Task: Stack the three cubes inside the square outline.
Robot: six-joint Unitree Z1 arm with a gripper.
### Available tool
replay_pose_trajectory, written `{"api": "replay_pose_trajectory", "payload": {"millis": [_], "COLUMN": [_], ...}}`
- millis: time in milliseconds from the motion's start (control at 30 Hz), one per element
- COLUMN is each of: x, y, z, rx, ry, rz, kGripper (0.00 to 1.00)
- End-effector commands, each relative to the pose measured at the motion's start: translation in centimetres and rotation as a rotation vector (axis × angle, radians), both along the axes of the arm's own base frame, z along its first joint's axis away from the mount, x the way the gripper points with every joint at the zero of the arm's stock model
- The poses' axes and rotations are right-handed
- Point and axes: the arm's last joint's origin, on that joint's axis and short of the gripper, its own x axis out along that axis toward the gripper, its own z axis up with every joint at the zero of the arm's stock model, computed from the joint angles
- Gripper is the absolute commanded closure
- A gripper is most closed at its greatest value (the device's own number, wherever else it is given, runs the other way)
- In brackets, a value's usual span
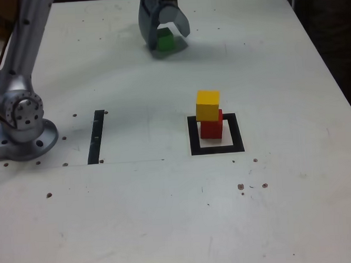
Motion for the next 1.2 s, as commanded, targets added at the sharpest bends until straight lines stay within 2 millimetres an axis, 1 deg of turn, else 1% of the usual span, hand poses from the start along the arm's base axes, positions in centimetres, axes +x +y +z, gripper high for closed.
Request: {"api": "replay_pose_trajectory", "payload": {"millis": [0,67,200,267,333,500,600,733,933,1000,1067,1167], "x": [0.2,0.3,0.3,0.3,0.2,0.0,0.0,0.2,0.2,0.3,0.6,1.5], "y": [0.0,-0.1,0.0,0.0,0.1,0.6,0.8,0.9,0.7,0.5,-0.3,-2.7], "z": [0.0,-0.1,-0.3,-0.2,-0.1,0.0,0.1,0.5,0.5,0.8,1.8,4.6], "rx": [-0.001,-0.008,-0.017,-0.02,-0.022,-0.03,-0.029,-0.027,-0.047,-0.049,-0.045,-0.026], "ry": [-0.008,-0.013,-0.015,-0.018,-0.024,-0.048,-0.062,-0.069,-0.062,-0.064,-0.071,-0.093], "rz": [-0.003,-0.003,-0.002,0.0,0.004,0.019,0.016,-0.002,-0.009,-0.014,-0.031,-0.093], "kGripper": [0.48,0.53,0.55,0.58,0.63,0.81,0.88,0.9,0.9,0.9,0.9,0.9]}}
